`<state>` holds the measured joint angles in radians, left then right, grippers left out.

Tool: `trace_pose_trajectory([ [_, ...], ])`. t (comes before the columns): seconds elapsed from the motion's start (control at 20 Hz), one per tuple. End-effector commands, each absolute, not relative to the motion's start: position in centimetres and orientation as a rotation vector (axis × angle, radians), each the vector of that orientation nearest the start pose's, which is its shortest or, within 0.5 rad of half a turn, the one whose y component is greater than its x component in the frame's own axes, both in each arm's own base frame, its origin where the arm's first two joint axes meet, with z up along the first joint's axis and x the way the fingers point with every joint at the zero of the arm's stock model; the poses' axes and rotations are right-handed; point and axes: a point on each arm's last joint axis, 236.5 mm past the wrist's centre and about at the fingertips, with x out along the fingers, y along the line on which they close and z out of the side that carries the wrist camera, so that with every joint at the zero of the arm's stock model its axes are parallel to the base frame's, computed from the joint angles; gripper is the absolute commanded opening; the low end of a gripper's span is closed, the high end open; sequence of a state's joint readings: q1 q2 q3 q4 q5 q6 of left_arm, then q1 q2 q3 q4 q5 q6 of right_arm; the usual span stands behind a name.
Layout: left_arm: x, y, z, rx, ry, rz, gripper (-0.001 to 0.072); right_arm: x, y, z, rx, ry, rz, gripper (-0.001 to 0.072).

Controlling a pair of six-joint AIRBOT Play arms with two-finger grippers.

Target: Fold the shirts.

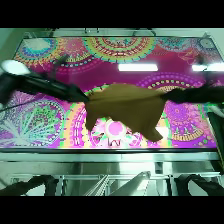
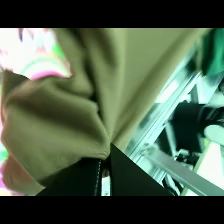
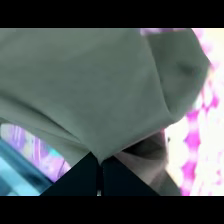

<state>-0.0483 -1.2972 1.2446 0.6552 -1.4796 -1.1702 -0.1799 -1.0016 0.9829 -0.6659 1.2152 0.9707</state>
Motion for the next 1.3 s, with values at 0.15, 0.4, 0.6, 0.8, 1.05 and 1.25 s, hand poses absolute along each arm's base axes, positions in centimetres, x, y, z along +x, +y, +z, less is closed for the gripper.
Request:
trace_pose_trajectory([
  [0.15, 26.0, -16.8, 23.2, -0.269, 0.934, -0.921, 0.0012, 27.1, 11.6, 34.1, 0.147, 0.295, 0.628, 0.0027],
  [0.4, 23.2, -16.1, 29.6, -0.153, 0.616, -0.806, 0.0024, 22.7, 12.4, 40.0, 0.009, 0.047, 0.601, 0.0027],
  [0.6, 26.9, -15.5, 26.4, -0.204, 0.72, -0.783, 0.0023, 28.1, 13.5, 32.3, 0.164, 0.347, 0.762, 0.0028],
  [0.8, 32.8, -14.9, 16.3, -0.347, 0.976, -0.755, 0.0021, 34.1, 15.2, 18.2, 0.397, 0.741, 0.833, 0.0031],
  [1.05, 36.0, -13.6, 5.6, -0.516, 1.255, -0.717, 0.0543, 38.2, 14.8, 5.9, 0.577, 1.053, 0.792, 0.0444],
  [1.25, 35.8, -10.7, 5.6, -0.592, 1.376, -0.742, 0.0712, 35.5, 13.8, 6.0, 0.545, 1.137, 0.847, 0.044],
])
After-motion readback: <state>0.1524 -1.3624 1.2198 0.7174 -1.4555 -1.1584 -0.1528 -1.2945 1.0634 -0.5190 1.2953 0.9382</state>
